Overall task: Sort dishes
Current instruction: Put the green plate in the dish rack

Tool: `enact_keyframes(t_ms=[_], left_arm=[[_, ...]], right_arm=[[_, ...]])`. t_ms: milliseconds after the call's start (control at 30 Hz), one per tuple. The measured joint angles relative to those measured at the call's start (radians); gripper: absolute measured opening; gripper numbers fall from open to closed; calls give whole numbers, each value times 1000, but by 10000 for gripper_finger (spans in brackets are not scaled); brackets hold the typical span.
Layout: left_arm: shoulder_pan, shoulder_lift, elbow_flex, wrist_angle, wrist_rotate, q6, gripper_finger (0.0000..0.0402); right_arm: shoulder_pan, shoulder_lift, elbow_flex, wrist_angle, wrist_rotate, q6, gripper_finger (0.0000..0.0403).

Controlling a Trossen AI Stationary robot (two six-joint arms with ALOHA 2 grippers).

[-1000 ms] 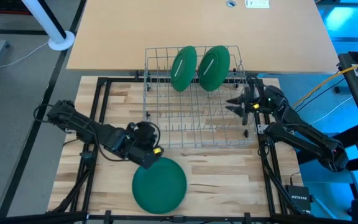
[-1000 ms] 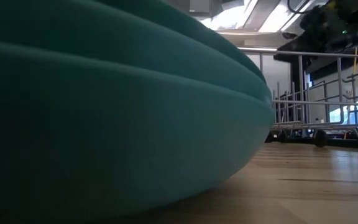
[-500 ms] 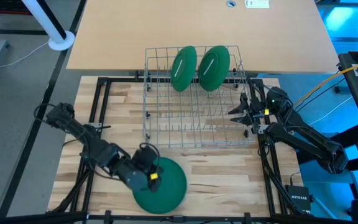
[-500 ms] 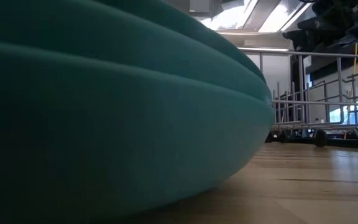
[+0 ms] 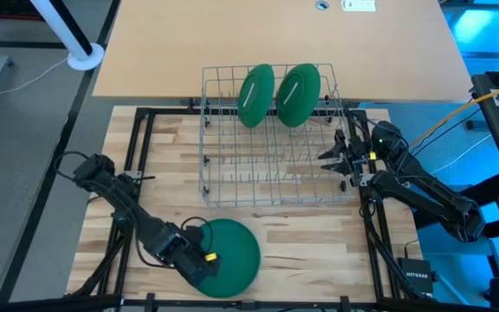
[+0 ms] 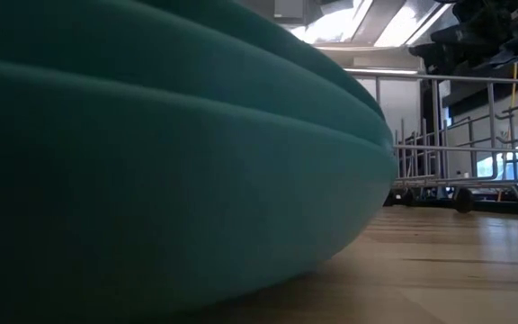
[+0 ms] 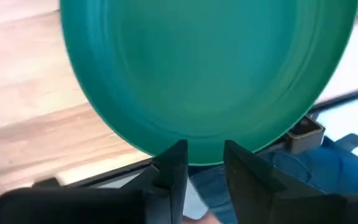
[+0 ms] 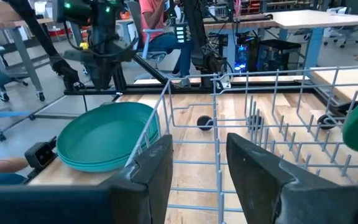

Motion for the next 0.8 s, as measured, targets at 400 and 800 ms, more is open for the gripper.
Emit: enact_keyframes(t_ms=[400, 800], left_arm=[[-33, 6, 0, -299, -13, -163, 63], [-30, 90, 0, -294, -35, -37, 77]], right_arm=[[0, 0, 0, -41, 0, -6, 154], [0, 0, 0, -77, 0, -30, 154]])
